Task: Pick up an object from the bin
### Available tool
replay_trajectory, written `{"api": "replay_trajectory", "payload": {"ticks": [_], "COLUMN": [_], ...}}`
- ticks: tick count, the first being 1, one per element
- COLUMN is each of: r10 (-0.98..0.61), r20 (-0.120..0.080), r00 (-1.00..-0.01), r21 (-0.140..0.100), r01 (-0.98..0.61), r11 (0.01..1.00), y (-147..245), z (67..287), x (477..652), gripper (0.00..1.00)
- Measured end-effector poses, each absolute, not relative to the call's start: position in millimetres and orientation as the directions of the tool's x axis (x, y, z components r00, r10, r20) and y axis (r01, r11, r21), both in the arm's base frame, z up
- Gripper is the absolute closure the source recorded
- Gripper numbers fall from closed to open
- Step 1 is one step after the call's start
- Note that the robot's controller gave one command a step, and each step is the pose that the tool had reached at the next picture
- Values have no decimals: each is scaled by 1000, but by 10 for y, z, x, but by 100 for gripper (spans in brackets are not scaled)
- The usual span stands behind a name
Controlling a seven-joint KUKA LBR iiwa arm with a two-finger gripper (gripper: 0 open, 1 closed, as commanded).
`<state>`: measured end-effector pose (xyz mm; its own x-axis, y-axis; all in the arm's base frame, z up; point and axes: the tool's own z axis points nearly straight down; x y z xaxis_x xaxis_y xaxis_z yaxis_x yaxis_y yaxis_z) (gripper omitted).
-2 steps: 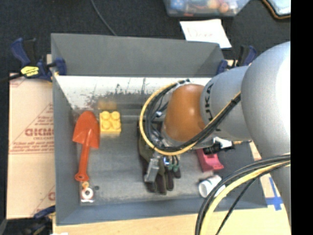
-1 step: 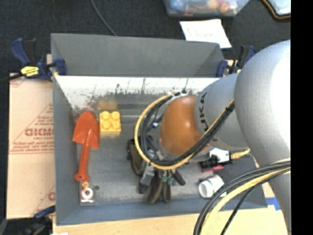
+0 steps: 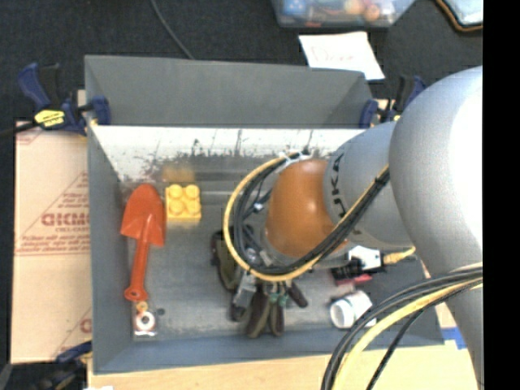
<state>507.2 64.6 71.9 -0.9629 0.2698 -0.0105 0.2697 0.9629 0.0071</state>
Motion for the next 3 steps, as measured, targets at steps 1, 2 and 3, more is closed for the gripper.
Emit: {"api": "replay_trajectory", "payload": {"ticks": [1,2,3], "r10": [270,269,270], "r20": [-7,-9,-11], "r00": [-963,-963,-963], "r21": [6,6,8], "r01": [270,269,270], "r11": [963,963,963], "y": [642,638,633], "z": [843,1119,1257], "x": [5059,5069,5075], "gripper": [100,100,100]}}
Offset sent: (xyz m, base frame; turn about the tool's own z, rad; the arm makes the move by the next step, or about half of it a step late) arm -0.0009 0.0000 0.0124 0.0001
